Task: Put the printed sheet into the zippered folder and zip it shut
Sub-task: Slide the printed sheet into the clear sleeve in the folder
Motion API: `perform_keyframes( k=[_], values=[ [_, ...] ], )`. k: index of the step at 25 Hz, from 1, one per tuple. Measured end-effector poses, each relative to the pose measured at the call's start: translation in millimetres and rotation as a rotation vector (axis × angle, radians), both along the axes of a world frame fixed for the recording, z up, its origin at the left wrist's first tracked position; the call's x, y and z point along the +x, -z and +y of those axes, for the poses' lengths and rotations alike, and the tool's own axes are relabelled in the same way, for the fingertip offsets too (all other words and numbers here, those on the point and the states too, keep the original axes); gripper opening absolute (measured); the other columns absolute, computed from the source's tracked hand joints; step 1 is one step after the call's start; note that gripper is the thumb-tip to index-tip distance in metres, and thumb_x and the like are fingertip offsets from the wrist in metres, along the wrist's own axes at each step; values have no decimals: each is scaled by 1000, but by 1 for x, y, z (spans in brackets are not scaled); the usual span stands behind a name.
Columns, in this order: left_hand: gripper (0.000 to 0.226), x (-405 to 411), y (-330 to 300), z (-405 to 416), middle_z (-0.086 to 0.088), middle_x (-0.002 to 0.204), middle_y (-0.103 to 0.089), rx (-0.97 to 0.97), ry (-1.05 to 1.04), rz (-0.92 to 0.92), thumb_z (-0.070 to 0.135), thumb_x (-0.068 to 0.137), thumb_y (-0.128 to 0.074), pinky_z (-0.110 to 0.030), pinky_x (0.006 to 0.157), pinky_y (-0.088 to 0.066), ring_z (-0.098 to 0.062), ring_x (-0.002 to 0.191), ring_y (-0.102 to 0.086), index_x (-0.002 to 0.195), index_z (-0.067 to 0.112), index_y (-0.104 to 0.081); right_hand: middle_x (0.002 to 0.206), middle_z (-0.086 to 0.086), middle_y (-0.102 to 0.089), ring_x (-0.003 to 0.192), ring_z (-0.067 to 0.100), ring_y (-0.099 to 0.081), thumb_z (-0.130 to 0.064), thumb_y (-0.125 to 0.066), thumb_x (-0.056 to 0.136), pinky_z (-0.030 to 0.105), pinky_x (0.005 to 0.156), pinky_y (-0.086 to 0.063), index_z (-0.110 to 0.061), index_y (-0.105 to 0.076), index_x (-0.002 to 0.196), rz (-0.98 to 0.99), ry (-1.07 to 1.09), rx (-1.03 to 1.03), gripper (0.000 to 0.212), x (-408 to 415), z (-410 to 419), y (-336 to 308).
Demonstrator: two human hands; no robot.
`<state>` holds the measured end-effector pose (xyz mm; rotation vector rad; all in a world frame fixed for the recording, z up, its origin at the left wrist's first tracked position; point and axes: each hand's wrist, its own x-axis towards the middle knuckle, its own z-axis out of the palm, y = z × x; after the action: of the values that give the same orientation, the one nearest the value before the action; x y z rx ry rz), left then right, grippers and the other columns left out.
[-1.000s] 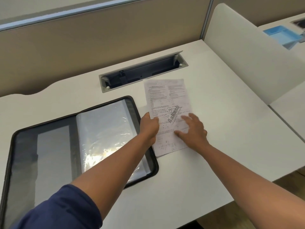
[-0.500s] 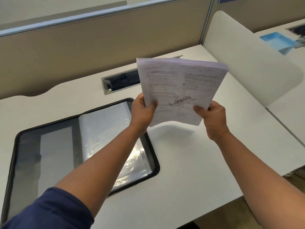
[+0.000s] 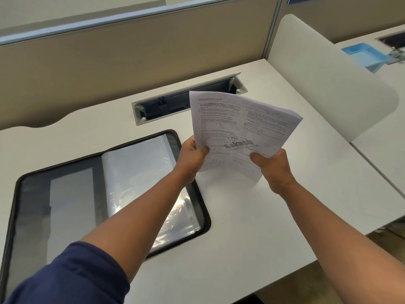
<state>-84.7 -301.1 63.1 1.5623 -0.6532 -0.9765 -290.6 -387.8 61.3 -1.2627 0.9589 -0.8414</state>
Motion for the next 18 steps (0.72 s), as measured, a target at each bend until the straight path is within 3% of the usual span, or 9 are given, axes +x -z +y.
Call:
perform_keyframes(
  k=[3, 7, 9, 15, 18],
  values=[
    [26, 4, -5, 2, -2, 119, -73, -63, 50, -17, 17, 102, -59, -42, 93, -58, -24, 111, -67, 127, 13, -64, 102, -3, -80, 95, 18, -75, 5, -70, 82, 34, 84, -61, -23, -75, 99, -9, 18, -4, 33, 4, -3, -6],
    [14, 26, -21, 11, 16, 98, -74, -51, -53, -103, 22, 102, -58, -20, 65, -57, -7, 88, -71, 109, 30, -68, 106, 3, -79, 95, 24, -75, -10, -73, 86, 35, 77, -63, -17, -74, 107, -52, -71, 1, 22, 27, -9, -22],
    [14, 46, -25, 24, 19, 91, -74, -7, -105, -130, 25, 102, -58, -22, 62, -56, -9, 82, -71, 101, 37, -65, 110, 4, -78, 98, 25, -75, -12, -69, 94, 34, 77, -62, -16, -71, 114, -52, -157, 0, 20, 49, -6, -26],
    [20, 136, -24, 98, 20, 85, -77, 27, -315, -102, 17, 102, -58, -19, 59, -57, -4, 78, -74, 97, 34, -66, 110, 3, -78, 102, 26, -74, -11, -59, 101, 48, 87, -59, -17, -72, 115, 95, -417, 68, 20, 150, 20, -15],
    [20, 173, -19, 128, 16, 86, -78, 50, -395, -81, 15, 102, -58, -20, 59, -58, -6, 78, -75, 97, 32, -68, 102, 2, -80, 97, 25, -75, -11, -61, 100, 44, 82, -62, -18, -74, 108, 161, -488, 72, 17, 198, 32, -11]
  ],
)
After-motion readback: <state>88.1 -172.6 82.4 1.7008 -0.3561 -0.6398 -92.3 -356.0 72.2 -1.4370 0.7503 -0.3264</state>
